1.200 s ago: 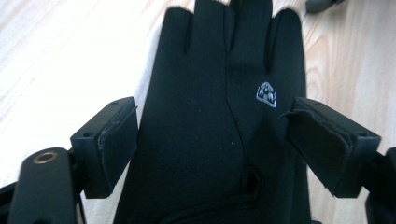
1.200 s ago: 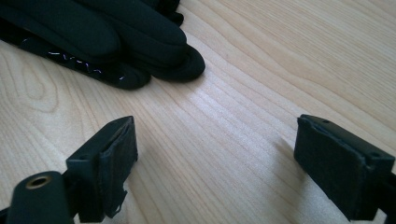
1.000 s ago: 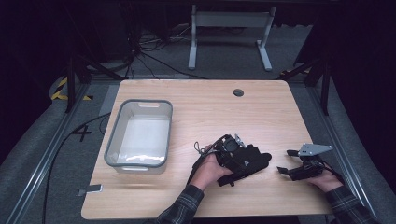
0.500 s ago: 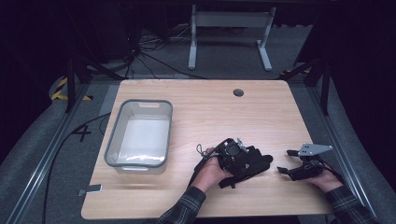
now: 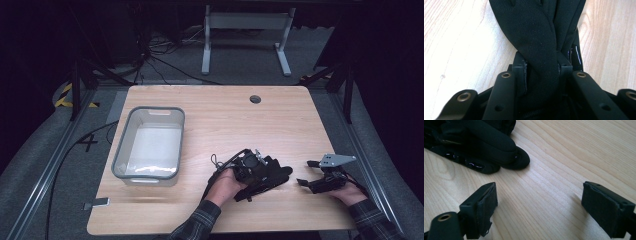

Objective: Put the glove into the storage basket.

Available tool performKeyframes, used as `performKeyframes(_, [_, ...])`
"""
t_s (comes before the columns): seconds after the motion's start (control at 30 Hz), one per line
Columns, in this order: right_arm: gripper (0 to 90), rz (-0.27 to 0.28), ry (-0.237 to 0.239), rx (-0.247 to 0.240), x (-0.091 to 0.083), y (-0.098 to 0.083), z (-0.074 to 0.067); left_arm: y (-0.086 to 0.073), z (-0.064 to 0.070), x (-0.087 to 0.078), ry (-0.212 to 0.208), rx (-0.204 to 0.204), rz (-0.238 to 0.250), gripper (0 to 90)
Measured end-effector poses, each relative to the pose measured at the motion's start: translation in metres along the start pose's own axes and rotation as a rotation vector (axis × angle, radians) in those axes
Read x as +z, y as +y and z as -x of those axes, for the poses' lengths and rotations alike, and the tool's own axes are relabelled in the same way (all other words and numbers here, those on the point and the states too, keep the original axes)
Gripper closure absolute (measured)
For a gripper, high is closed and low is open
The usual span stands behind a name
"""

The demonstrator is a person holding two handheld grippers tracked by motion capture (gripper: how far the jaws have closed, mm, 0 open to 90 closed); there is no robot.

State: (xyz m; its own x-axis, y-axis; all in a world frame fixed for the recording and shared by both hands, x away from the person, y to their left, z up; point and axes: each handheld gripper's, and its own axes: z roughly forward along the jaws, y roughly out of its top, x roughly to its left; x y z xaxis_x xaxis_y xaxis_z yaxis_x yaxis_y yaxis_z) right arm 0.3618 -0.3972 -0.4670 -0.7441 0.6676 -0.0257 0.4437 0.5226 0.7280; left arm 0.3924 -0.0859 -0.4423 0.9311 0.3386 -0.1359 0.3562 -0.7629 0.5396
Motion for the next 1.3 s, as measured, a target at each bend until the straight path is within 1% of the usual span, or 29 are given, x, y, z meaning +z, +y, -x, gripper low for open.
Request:
performKeyframes(0.03, [13.8,0.001,0.001,0.000,0.000,0.000,0.000,-0.001,-0.001,-0.001,-0.005,-0.001,0.005,70.2])
performKeyframes(0.07, [13.8,0.000,0.000,0.000,0.000,0.000,0.000,-0.002,-0.003,-0.001,-0.015,-0.011,0.011,70.3])
performKeyframes(0.17, [13.8,0.001,0.001,0.000,0.000,0.000,0.000,-0.003,-0.003,-0.005,-0.012,-0.028,0.021,71.2])
performKeyframes(0.2, [13.8,0.001,0.001,0.000,0.000,0.000,0.000,-0.003,-0.003,-0.008,-0.011,-0.027,0.021,71.4])
performKeyframes(0.23, [13.8,0.001,0.001,0.000,0.000,0.000,0.000,-0.004,-0.002,-0.010,-0.010,-0.044,0.029,71.6])
performKeyframes(0.27, [13.8,0.000,0.000,0.000,0.000,0.000,0.000,-0.005,-0.003,-0.014,-0.017,-0.048,0.040,71.6])
performKeyframes(0.3, [13.8,0.000,0.000,0.000,0.000,0.000,0.000,-0.005,-0.003,-0.014,-0.017,-0.048,0.040,71.7])
performKeyframes(0.33, [13.8,0.001,0.001,0.001,0.000,0.000,0.000,-0.005,-0.004,-0.016,-0.018,-0.048,0.044,71.7])
performKeyframes(0.37, [13.8,0.001,0.001,0.001,0.000,0.000,0.000,-0.006,-0.003,-0.019,-0.019,-0.062,0.052,71.7])
performKeyframes(0.4, [13.8,0.001,0.001,0.000,0.000,0.000,0.000,-0.007,-0.003,-0.025,-0.013,-0.066,0.063,71.7])
performKeyframes(0.43, [13.8,0.001,0.001,0.000,0.000,0.000,0.000,-0.007,-0.003,-0.025,-0.013,-0.066,0.063,71.7])
performKeyframes(0.53, [13.8,0.001,0.001,0.000,0.000,0.000,0.000,-0.009,-0.004,-0.036,-0.005,-0.089,0.086,71.7])
performKeyframes(0.67, [13.8,0.001,0.001,0.000,0.000,0.000,0.000,-0.012,-0.007,-0.052,0.017,-0.114,0.112,71.7])
performKeyframes(0.8, [13.8,0.001,0.001,0.000,0.000,0.000,0.000,-0.019,-0.011,-0.072,0.044,-0.148,0.146,71.7])
performKeyframes(0.83, [13.8,0.001,0.000,0.000,0.000,0.000,0.000,-0.020,-0.012,-0.077,0.053,-0.148,0.150,71.7])
performKeyframes(0.93, [13.8,0.001,0.001,0.000,0.000,0.000,0.000,-0.024,-0.015,-0.092,0.071,-0.167,0.165,71.7])
performKeyframes(1.03, [13.8,0.001,0.000,0.000,0.000,0.000,0.000,-0.027,-0.018,-0.105,0.100,-0.177,0.170,71.6])
performKeyframes(1.07, [13.8,0.001,0.000,-0.001,0.000,0.000,0.000,-0.028,-0.019,-0.113,0.112,-0.180,0.172,71.7])
performKeyframes(1.1, [13.8,0.001,0.001,0.000,0.000,0.000,0.000,-0.028,-0.019,-0.113,0.112,-0.180,0.172,71.6])
performKeyframes(1.13, [13.8,0.001,0.001,0.000,0.000,0.000,0.000,-0.030,-0.022,-0.121,0.124,-0.192,0.180,71.6])
performKeyframes(1.17, [13.8,0.001,0.001,0.000,0.000,0.000,0.000,-0.030,-0.022,-0.121,0.124,-0.192,0.180,71.6])
performKeyframes(1.27, [13.8,0.001,0.001,0.000,0.000,0.000,0.000,-0.035,-0.026,-0.134,0.152,-0.206,0.190,71.6])
performKeyframes(1.3, [13.8,0.001,0.001,0.000,0.000,0.000,0.000,-0.037,-0.028,-0.138,0.155,-0.210,0.192,71.6])
